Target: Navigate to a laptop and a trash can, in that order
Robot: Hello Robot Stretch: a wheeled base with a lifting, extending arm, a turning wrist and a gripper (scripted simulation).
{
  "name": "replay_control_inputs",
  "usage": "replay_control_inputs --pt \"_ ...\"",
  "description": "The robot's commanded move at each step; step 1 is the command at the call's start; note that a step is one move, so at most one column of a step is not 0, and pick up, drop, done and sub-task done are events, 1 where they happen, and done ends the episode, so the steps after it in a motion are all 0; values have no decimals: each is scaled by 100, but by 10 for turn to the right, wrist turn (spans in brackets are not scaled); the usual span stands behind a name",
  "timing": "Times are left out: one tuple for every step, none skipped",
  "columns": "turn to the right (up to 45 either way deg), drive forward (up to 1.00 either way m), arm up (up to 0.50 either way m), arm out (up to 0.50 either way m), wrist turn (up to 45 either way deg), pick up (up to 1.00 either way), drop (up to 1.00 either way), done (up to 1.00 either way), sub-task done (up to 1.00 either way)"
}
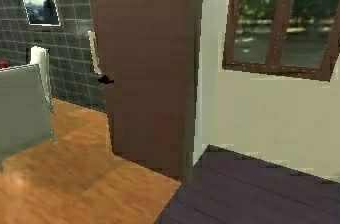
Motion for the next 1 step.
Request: replay_control_inputs --pt "-450 0 0 0 0 0 0 0 0"
